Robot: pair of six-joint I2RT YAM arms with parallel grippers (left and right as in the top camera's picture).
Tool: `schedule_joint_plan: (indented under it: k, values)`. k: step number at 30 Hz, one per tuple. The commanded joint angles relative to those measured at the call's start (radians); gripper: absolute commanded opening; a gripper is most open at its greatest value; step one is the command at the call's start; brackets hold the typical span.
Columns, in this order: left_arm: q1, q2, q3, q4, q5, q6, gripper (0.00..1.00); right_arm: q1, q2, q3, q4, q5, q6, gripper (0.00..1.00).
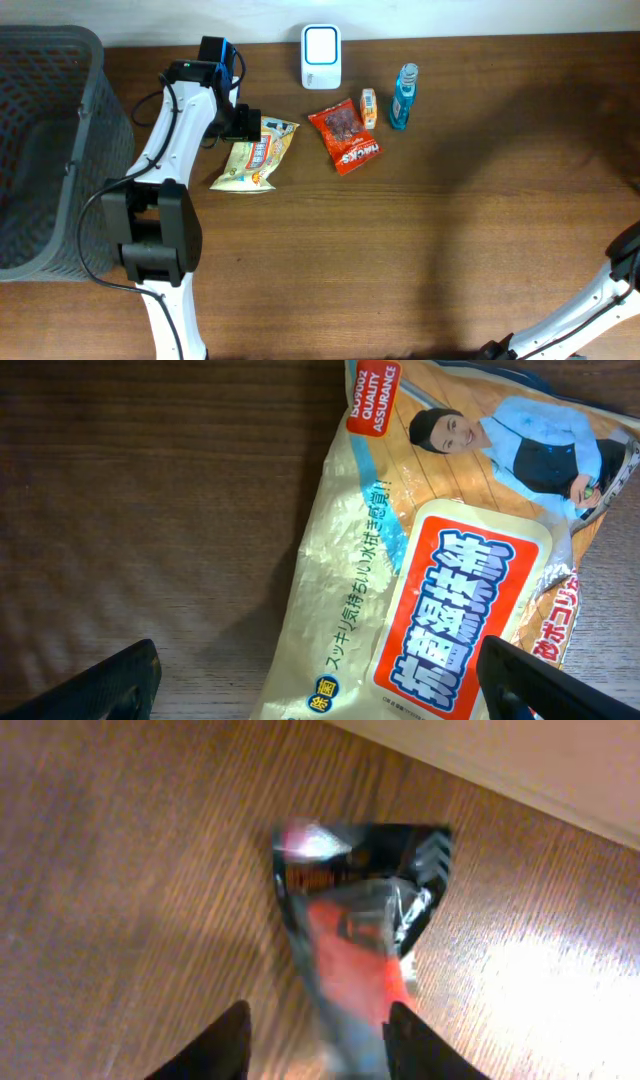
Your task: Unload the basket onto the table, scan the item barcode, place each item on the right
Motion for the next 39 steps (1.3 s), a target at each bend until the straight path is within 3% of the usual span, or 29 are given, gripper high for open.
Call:
schedule_joint_plan:
  k: [1, 10, 13, 16, 19, 24, 25, 39]
  values:
    - [0.003, 0.004, 0.016, -0.001, -0.008, 0.005, 0.99, -0.002, -0.010, 0.003, -0.012, 0.009, -0.012, 0.51]
    - [0.003, 0.004, 0.016, -0.001, -0.008, 0.005, 0.99, 0.040, -0.235, 0.010, -0.037, -0.034, -0.040, 0.53]
    - [0.003, 0.004, 0.016, -0.001, -0.008, 0.005, 0.99, 0.085, -0.340, 0.010, -0.065, -0.212, -0.040, 0.53]
    - [0.003, 0.004, 0.016, -0.001, -0.008, 0.005, 0.99, 0.167, -0.417, 0.010, -0.132, -0.582, -0.040, 0.53]
    - [0.003, 0.004, 0.016, -0.001, -0.008, 0.005, 0.99, 0.278, -0.431, 0.010, -0.212, -0.780, -0.040, 0.60]
    - [0.003, 0.004, 0.016, -0.001, -0.008, 0.005, 0.99, 0.472, -0.407, 0.007, -0.308, -0.744, -0.040, 0.87]
    - [0.003, 0.004, 0.016, -0.001, -0.008, 0.005, 0.99, 0.521, -0.401, 0.005, -0.314, -0.724, -0.040, 0.99]
    - [0.003, 0.004, 0.016, -0.001, -0.008, 0.005, 0.99, 0.990, -0.390, 0.002, -0.397, -0.438, -0.044, 0.99]
